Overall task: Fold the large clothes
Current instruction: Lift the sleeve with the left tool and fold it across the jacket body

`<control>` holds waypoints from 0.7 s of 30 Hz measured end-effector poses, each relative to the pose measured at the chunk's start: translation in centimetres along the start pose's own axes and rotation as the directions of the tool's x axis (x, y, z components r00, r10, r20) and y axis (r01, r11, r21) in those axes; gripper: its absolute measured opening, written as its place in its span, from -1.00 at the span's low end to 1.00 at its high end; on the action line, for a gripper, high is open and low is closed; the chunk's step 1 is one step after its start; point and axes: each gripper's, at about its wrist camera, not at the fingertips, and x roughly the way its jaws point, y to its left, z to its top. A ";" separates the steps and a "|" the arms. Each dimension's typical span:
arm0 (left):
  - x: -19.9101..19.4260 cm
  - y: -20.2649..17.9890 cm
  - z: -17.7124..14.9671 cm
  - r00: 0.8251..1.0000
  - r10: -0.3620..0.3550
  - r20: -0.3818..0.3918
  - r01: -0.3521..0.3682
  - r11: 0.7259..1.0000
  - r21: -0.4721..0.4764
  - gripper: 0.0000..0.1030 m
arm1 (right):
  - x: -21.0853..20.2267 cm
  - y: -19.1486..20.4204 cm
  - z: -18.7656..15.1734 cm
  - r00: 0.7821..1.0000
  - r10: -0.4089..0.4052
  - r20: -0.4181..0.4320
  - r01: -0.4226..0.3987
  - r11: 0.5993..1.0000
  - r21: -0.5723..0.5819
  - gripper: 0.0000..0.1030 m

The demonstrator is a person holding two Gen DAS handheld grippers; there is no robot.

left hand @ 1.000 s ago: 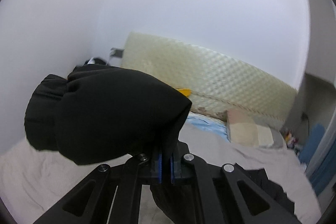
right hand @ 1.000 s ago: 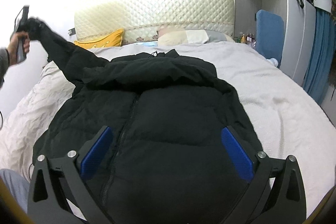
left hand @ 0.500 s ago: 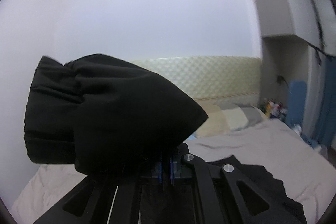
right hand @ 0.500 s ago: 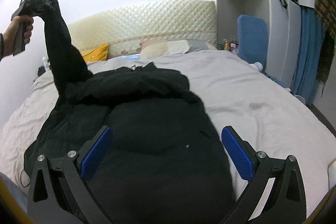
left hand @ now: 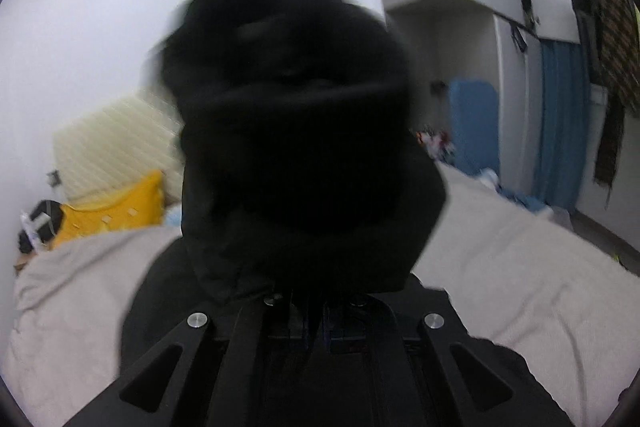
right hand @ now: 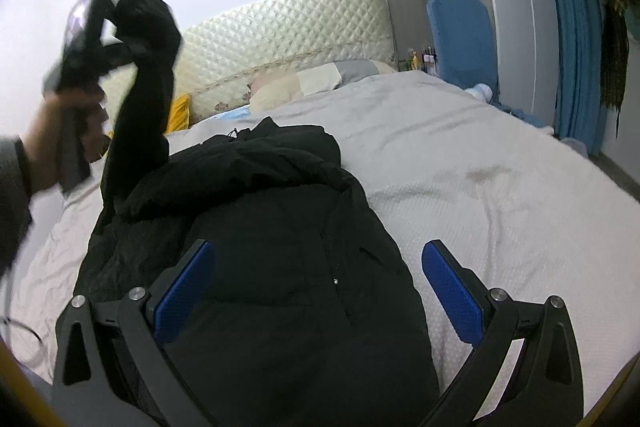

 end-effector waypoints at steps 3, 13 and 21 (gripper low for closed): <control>2.8 -3.5 -2.6 0.998 -0.037 -0.052 0.038 0.999 0.016 -0.95 | 0.1 -0.9 0.0 1.000 0.002 -0.002 -0.002 0.999 0.034 0.99; 10.3 -8.6 -10.2 0.962 -0.038 -0.271 0.069 0.992 0.108 -0.94 | 1.4 -3.2 -0.1 1.000 -0.003 -0.030 0.005 0.995 0.099 0.99; 7.9 -6.5 -9.9 0.979 -0.046 -0.199 0.064 0.994 0.085 -0.94 | 1.9 -2.1 -0.4 0.999 0.006 -0.032 -0.004 0.998 0.062 0.99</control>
